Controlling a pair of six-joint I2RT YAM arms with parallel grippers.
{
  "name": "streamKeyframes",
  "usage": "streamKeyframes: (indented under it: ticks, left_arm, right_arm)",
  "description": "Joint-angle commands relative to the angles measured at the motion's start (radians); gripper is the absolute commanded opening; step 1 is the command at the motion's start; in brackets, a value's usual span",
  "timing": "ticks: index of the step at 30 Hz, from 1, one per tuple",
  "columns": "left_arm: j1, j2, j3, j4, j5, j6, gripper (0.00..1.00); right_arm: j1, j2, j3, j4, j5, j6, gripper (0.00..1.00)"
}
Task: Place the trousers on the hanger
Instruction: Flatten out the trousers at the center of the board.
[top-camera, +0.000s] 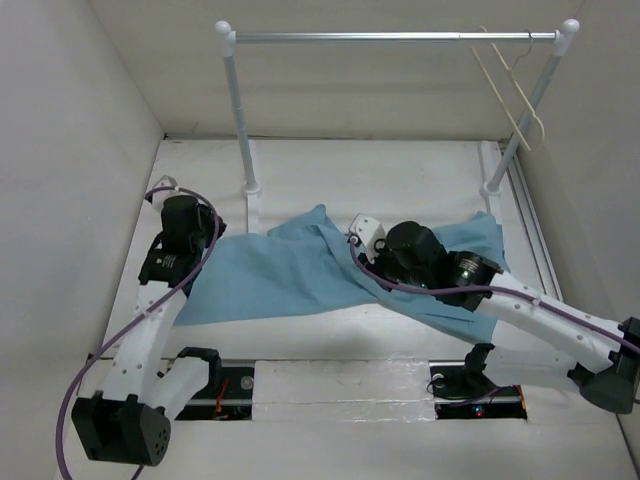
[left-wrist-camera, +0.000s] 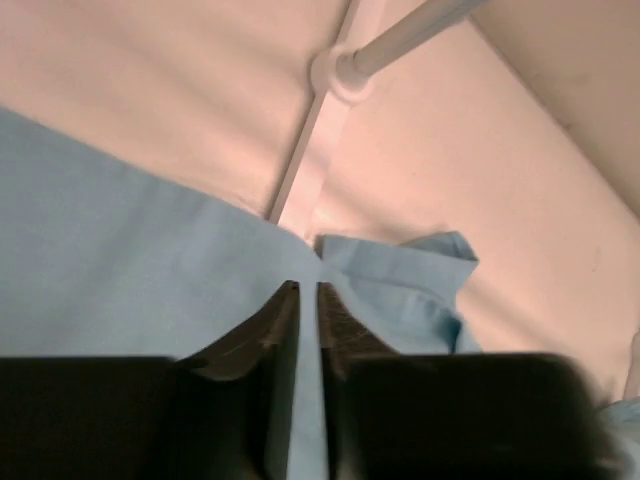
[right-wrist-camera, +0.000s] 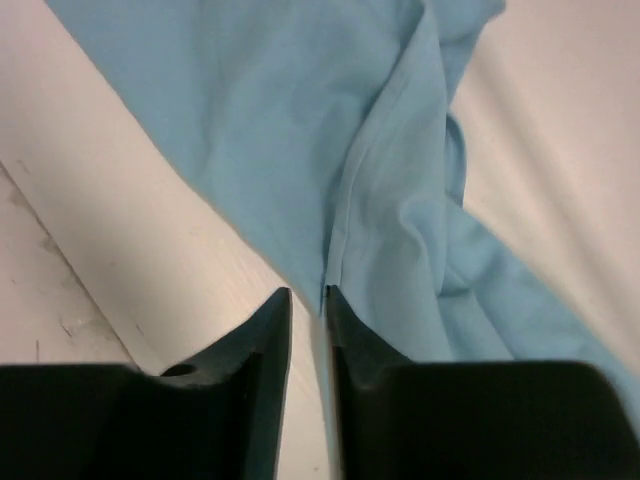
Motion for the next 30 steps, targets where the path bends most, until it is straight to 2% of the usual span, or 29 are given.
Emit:
streamKeyframes:
  ticks: [1,2,3,4,6,7,12,16,25,27,29,30]
  left_arm:
    - [0.006,0.018,-0.020,-0.079,-0.025,0.039,0.13]
    - [0.006,0.047,-0.040,-0.074,-0.025,0.039,0.30]
    - [0.006,0.076,-0.044,-0.067,-0.032,0.036,0.54]
    - [0.006,0.131,-0.046,-0.054,-0.043,0.036,0.63]
    - [0.025,0.179,-0.049,-0.034,-0.075,0.038,0.78]
    - [0.037,0.222,-0.046,-0.012,-0.066,0.041,0.80]
    - [0.137,0.334,-0.012,0.048,0.004,0.051,0.83]
    - [0.137,0.493,0.040,0.033,-0.023,0.065,0.82]
    - [0.137,0.641,0.046,0.082,0.021,0.035,0.78]
    - [0.137,0.649,0.040,0.090,0.018,0.038,0.73]
    - [0.137,0.658,0.035,0.101,0.014,0.050,0.66]
    - [0.137,0.660,0.034,0.105,0.014,0.053,0.57]
  right_arm:
    - [-0.008,0.021,-0.096,-0.038,-0.047,0.031,0.30]
    - [-0.023,0.050,-0.097,-0.016,-0.039,0.017,0.38]
    - [-0.037,0.125,-0.067,-0.004,-0.056,0.011,0.43]
    - [-0.059,0.168,-0.039,-0.002,-0.065,0.002,0.51]
    - [-0.059,0.243,0.043,0.019,-0.051,-0.014,0.55]
    - [-0.059,0.306,0.071,0.025,-0.038,-0.015,0.57]
    - [-0.091,0.449,0.191,0.045,0.008,-0.029,0.64]
    - [-0.100,0.549,0.238,0.048,0.034,-0.020,0.66]
    - [-0.122,0.719,0.366,0.047,0.059,-0.012,0.65]
    - [-0.122,0.744,0.383,0.048,0.071,-0.018,0.61]
    - [-0.122,0.754,0.381,0.057,0.079,-0.017,0.35]
    - [-0.122,0.753,0.377,0.060,0.079,-0.015,0.25]
